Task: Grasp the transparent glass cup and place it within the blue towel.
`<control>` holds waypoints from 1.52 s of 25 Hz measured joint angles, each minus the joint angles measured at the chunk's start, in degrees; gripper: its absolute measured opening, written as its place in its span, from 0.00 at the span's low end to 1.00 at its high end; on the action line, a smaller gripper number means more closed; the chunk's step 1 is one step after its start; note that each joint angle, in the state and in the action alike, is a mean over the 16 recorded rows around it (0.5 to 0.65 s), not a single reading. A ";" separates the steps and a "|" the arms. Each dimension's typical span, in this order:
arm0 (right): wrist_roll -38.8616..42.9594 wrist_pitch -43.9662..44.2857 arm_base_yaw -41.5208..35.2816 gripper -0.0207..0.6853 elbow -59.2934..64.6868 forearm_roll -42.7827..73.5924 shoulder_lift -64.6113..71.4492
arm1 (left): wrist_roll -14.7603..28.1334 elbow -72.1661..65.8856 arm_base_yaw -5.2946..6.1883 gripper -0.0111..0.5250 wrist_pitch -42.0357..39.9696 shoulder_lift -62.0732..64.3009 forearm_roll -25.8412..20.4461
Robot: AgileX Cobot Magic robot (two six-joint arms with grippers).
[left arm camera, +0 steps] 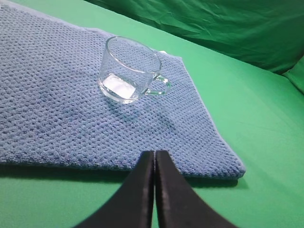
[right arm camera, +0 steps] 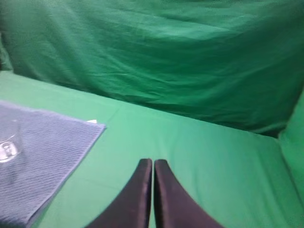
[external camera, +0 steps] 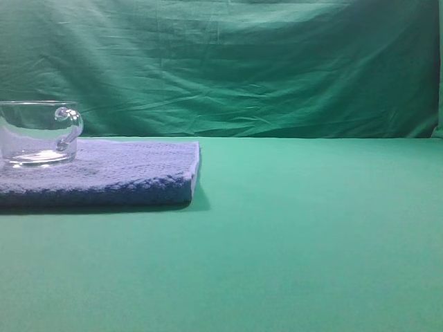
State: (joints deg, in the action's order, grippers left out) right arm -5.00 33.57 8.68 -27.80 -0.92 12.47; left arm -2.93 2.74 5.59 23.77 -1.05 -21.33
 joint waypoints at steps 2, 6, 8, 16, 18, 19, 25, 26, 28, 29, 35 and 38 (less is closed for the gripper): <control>0.01 -2.38 -0.93 0.03 4.97 -0.13 -2.43 | 0.00 0.00 0.00 0.02 0.00 0.00 0.00; 0.03 -6.79 -1.89 0.03 14.19 -0.39 -6.76 | 0.00 0.00 0.00 0.02 0.00 0.00 0.00; 0.04 -8.69 -2.27 0.03 18.17 -0.53 -8.47 | 0.00 0.00 0.00 0.02 0.00 0.00 0.00; 0.03 -12.29 -3.73 0.03 27.42 -0.92 -12.52 | 0.00 0.00 0.00 0.02 0.00 0.00 0.00; 0.02 -12.40 -4.08 0.03 28.38 -0.97 -12.87 | 0.00 0.00 0.00 0.02 0.00 0.00 0.00; 0.01 -12.41 -4.26 0.03 28.72 -1.00 -12.94 | 0.00 0.00 0.00 0.02 0.00 0.00 0.00; -0.03 -12.08 -4.93 0.03 29.38 -1.06 -12.97 | 0.00 0.00 0.00 0.02 0.00 0.00 0.00; -0.04 -12.00 -4.95 0.03 29.39 -1.06 -12.97 | 0.00 0.00 0.00 0.02 0.00 0.00 0.00; -0.05 -11.85 -4.96 0.03 29.40 -1.08 -12.97 | 0.00 0.00 0.00 0.02 0.00 0.00 0.00; -0.05 -11.82 -4.97 0.03 29.41 -1.08 -12.97 | 0.00 0.00 0.00 0.02 0.00 0.00 0.00; -0.05 -11.72 -4.97 0.04 29.41 -1.14 -12.97 | 0.00 0.00 0.00 0.02 0.00 0.00 0.00; -0.05 -11.71 -4.97 0.05 29.41 -1.18 -12.97 | 0.00 0.00 0.00 0.02 0.00 0.00 0.00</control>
State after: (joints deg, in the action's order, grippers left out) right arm -5.04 21.86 3.72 1.61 -2.10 -0.50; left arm -2.93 2.74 5.59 23.77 -1.05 -21.33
